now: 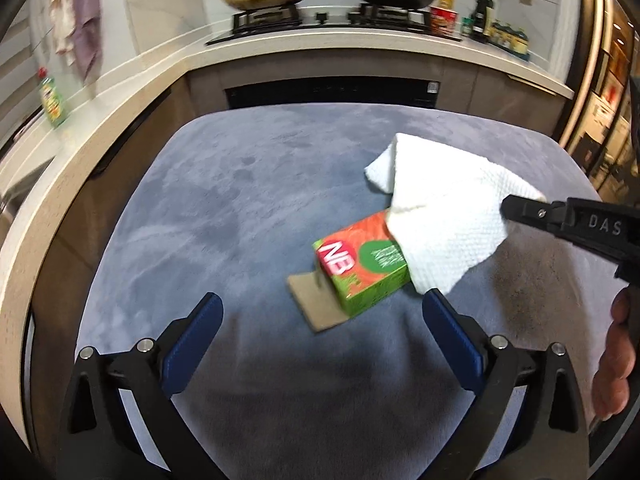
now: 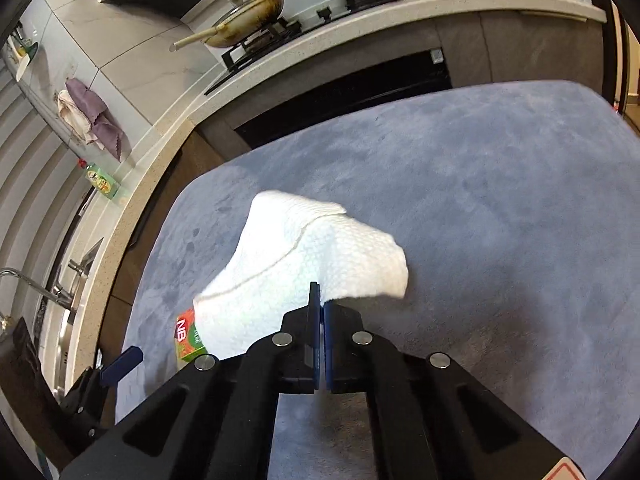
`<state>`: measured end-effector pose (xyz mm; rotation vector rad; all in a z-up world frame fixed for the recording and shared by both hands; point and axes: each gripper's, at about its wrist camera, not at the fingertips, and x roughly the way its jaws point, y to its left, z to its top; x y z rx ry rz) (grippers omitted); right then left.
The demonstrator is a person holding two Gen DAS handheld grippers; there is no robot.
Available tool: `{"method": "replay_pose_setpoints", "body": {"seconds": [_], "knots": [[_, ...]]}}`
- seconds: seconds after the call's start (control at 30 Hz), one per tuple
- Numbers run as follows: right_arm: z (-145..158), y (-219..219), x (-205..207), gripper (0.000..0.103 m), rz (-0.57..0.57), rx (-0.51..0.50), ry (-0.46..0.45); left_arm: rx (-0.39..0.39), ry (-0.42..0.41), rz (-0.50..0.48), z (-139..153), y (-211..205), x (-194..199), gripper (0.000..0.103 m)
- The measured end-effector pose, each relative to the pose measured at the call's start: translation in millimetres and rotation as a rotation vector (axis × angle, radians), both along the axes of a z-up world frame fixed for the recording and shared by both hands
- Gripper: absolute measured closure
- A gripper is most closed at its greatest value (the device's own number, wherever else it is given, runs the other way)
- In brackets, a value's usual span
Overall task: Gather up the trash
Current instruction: 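Grasp the green NB wasabi box with the left gripper, then carry wasabi box and paper towel over the bin and open both grippers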
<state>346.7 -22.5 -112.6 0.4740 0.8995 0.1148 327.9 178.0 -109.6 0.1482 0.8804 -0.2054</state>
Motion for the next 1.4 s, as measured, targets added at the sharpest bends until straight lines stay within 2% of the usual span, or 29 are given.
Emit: {"method": "replay_pose_setpoints", "body": {"seconds": [0.17,0.3,0.4,0.57,0.67,0.8,0.9,1.03,1.4], "knots": [[21,-29,-15,0.101,-0.066,-0.07,-0.045,0.047,-0.034,-0.111,-9,-16,15,0.007],[35,-57,-30,0.101,-0.122,-0.155,-0.055,0.087,-0.05,-0.141,-18,-26,26,0.007],[39,-75,-42,0.101,-0.149,-0.197,-0.045,0.083,-0.044,-0.174,-24,-32,32,0.007],[38,-94,-61,0.101,-0.171,-0.2,-0.027,0.067,-0.013,-0.25,-27,-44,31,0.008],[36,-97,-70,0.101,-0.168,-0.205,-0.019,0.046,-0.014,-0.278,-25,-52,24,0.018],[35,-100,-83,0.101,-0.173,-0.187,-0.012,0.022,-0.026,-0.268,-20,-62,14,0.041],[37,-100,-92,0.101,-0.174,-0.181,-0.012,-0.014,-0.011,-0.253,-15,-70,8,0.053],[40,-105,-105,0.101,-0.18,-0.17,-0.014,-0.033,-0.007,-0.234,-9,-80,-4,0.058],[49,-123,-143,0.101,-0.194,-0.155,-0.03,-0.08,0.03,-0.231,10,-108,-51,0.06]]}}
